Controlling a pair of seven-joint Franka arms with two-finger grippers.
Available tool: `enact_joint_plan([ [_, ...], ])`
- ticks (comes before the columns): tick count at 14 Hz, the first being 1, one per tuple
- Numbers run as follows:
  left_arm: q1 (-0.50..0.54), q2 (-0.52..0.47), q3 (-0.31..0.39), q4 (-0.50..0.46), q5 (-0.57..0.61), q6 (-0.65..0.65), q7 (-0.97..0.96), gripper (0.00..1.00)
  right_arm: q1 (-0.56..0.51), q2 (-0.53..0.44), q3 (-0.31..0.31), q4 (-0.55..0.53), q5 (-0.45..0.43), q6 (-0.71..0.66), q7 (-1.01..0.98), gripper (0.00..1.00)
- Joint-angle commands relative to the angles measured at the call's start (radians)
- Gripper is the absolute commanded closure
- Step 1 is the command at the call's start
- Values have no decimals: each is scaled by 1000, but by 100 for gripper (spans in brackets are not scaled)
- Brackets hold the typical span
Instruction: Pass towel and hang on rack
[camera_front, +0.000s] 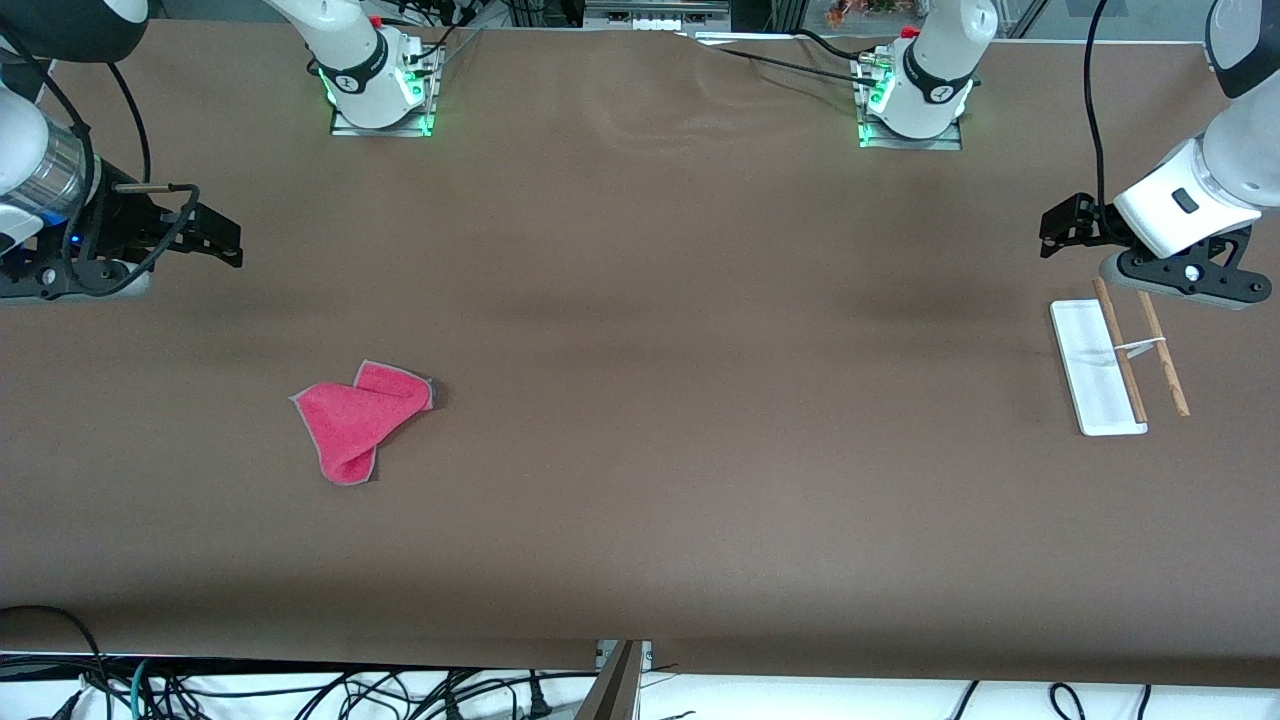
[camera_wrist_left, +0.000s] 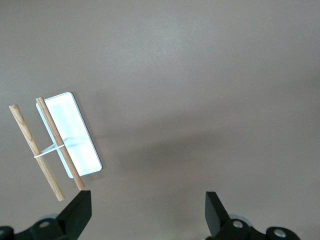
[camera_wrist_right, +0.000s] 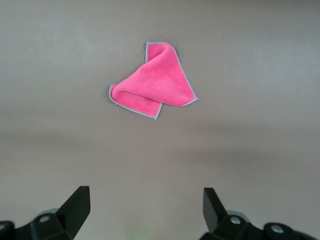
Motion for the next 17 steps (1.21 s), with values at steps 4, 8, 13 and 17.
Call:
enact_joint_plan([
  [4,2,18,-3,34,17,-37,-1,0,5,4,-2,33,-19,-25,10,0],
  [8,2,16,-3,34,17,-40,0,0,5,4,-4,34,-20,-22,13,0],
  [13,2,16,-3,34,17,-46,2,0,2,6,-7,33,-14,-20,15,0],
  [17,1,16,-3,34,17,-46,2,0,-1,9,-8,33,-2,-17,1,0],
])
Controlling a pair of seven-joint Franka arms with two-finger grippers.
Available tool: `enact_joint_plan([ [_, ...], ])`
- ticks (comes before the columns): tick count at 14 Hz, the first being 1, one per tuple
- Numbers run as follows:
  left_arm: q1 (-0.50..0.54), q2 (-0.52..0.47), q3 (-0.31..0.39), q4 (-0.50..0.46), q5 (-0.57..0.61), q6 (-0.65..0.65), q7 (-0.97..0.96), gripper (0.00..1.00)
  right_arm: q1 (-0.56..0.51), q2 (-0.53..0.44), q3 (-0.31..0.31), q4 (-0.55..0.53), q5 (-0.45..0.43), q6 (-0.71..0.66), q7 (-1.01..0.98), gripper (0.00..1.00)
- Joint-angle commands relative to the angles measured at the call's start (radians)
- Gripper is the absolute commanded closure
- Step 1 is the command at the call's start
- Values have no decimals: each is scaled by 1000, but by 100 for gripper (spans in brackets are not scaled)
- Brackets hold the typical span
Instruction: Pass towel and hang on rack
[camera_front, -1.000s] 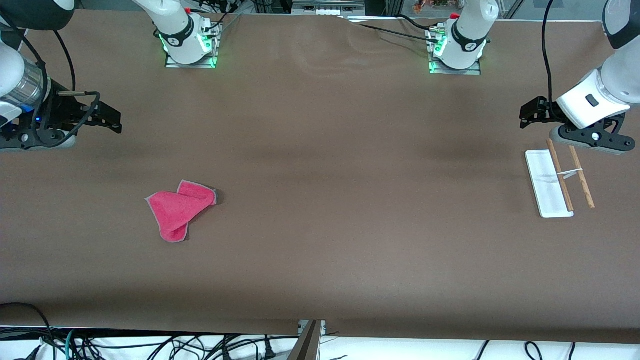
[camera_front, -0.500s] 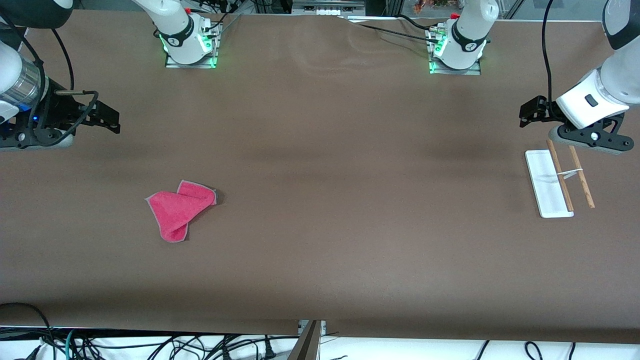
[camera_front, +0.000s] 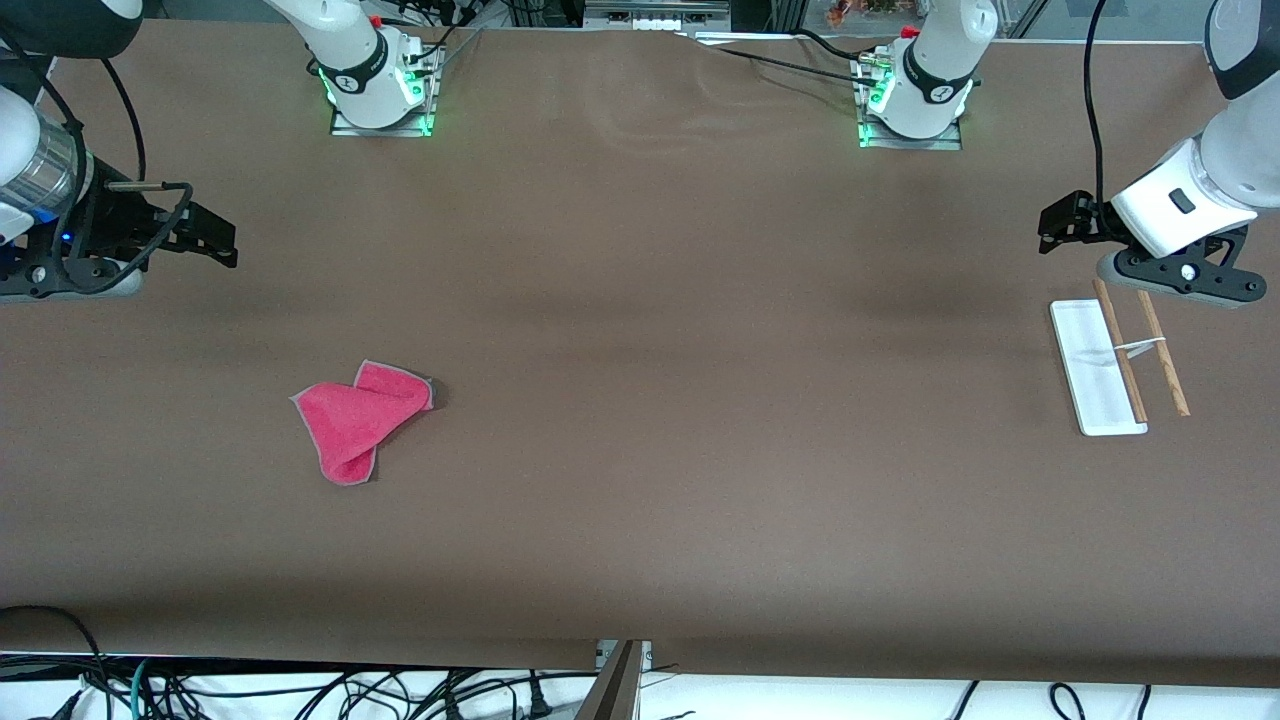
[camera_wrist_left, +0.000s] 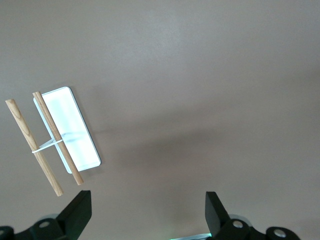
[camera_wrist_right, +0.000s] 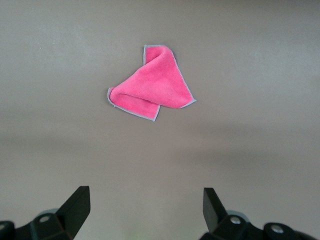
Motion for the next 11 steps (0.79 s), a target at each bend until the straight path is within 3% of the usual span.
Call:
enact_joint_plan([
  [1,2,15,-3,34,17,-27,2,0,-1,9,-2,23,4,-17,-3,0],
  [11,2,15,-3,36,17,-30,4,0,2,9,1,17,5,-14,-5,0],
])
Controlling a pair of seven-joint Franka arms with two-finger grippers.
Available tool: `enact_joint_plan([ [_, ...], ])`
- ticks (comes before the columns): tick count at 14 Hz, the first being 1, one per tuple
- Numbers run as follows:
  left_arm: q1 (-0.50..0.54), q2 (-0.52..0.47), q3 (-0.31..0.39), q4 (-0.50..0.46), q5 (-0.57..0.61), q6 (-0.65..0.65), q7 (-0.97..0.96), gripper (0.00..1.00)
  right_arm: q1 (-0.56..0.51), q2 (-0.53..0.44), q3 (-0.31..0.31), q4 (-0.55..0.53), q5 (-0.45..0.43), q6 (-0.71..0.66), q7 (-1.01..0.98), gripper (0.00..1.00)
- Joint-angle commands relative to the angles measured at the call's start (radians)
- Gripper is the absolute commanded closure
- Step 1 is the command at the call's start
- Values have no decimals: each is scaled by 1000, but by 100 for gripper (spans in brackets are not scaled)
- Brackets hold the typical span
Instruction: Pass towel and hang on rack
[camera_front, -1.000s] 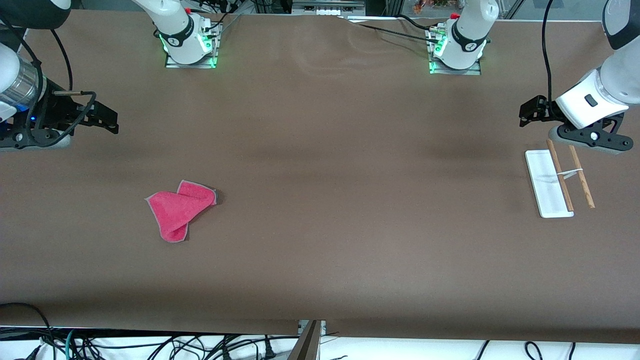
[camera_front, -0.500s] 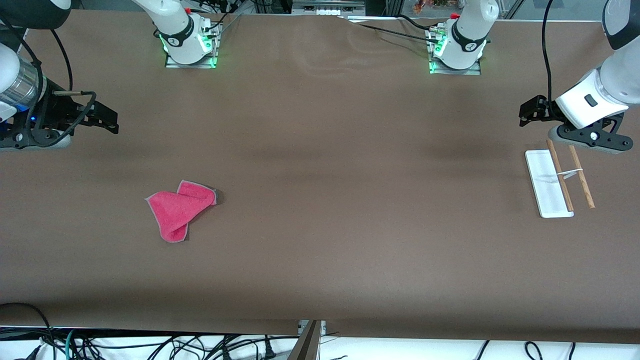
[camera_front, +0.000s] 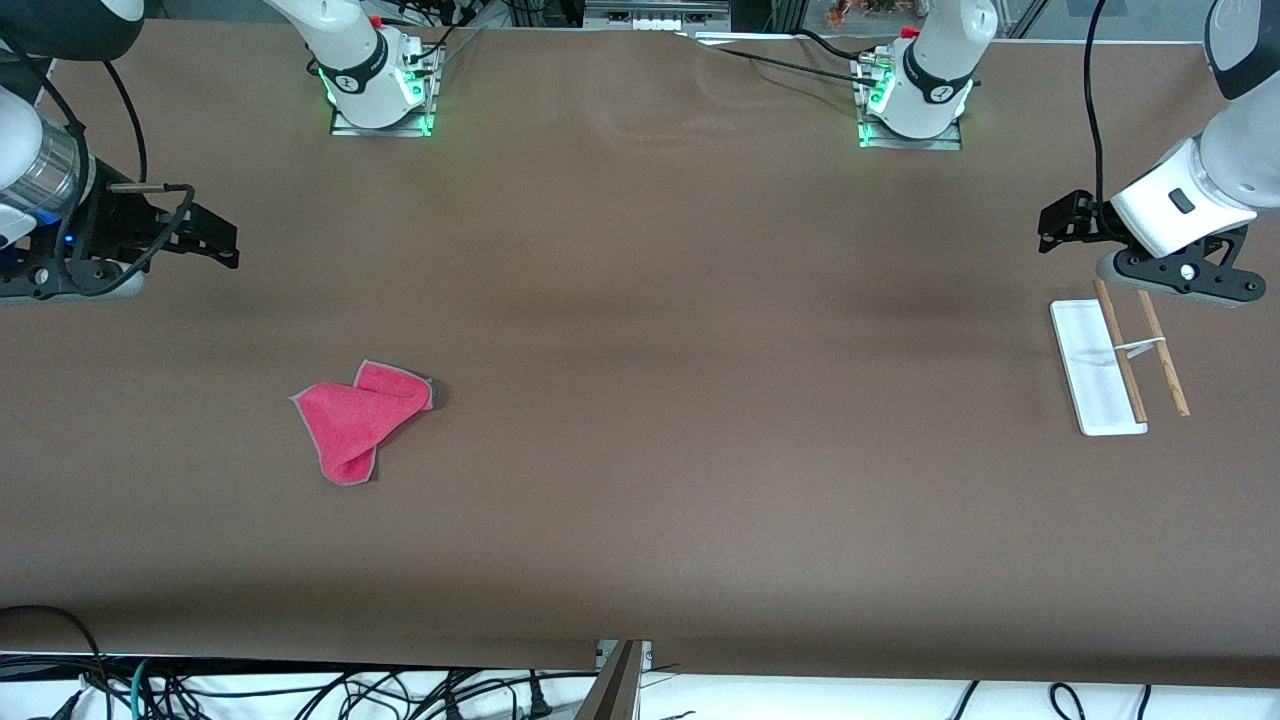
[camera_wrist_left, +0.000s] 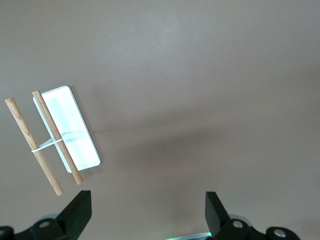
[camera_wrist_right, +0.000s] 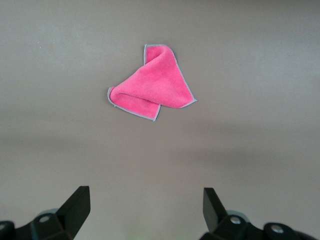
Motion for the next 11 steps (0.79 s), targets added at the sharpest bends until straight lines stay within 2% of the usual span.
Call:
enact_joint_plan([
  [1,2,15,-3,36,17,-26,4,0,2,6,0,17,5,-13,-4,0],
  [7,5,15,0,36,17,-28,5,0,4,68,0,18,5,33,-6,0],
  [11,8,15,1,36,17,-26,4,0,1,211,0,21,3,183,-6,0],
])
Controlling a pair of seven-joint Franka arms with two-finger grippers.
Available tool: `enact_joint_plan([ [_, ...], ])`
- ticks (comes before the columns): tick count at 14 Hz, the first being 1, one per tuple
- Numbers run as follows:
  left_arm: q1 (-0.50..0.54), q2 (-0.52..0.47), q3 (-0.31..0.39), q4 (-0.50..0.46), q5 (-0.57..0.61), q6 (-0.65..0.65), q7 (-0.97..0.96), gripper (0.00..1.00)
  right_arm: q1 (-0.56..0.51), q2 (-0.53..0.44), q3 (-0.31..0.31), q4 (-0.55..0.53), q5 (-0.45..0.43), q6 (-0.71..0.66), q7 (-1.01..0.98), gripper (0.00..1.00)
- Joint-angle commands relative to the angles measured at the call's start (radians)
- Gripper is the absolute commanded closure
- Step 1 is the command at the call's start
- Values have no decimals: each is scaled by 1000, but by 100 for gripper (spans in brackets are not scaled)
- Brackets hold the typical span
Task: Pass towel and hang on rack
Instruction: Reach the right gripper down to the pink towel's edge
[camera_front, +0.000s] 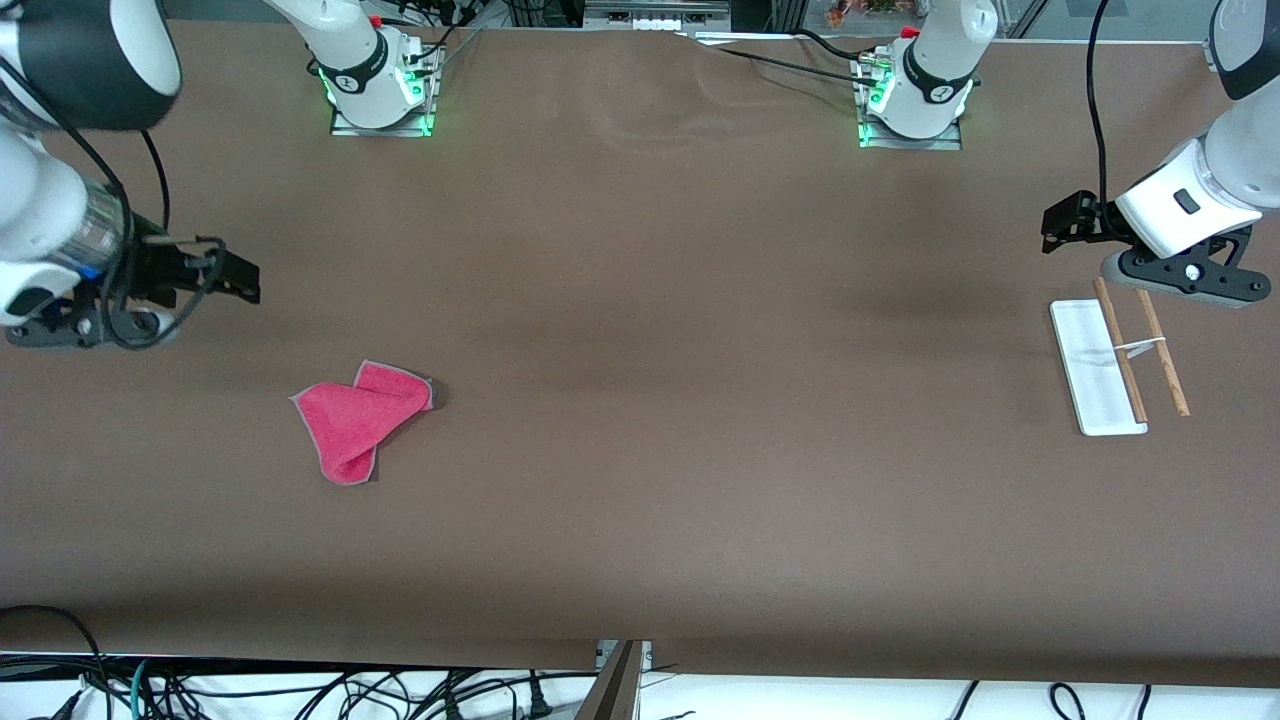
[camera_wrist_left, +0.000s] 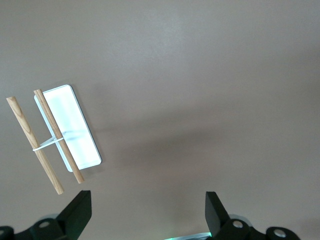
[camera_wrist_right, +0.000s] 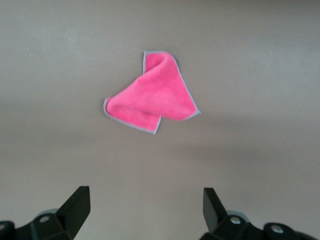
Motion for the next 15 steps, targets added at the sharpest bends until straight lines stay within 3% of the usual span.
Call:
enact_joint_plan([
  [1,2,15,-3,35,17,-26,2,0,2,143,-1,33,3,114,-2,0],
  [5,3,15,-4,35,17,-26,4,0,5,364,4,62,35,402,4,0],
  [10,4,15,-4,35,17,-26,4,0,34,552,9,192,44,488,36,2],
  [13,4,15,-4,35,17,-26,4,0,34,592,10,201,46,533,33,7],
  [15,4,17,-4,35,17,-27,4,0,33,616,9,211,46,551,30,16],
])
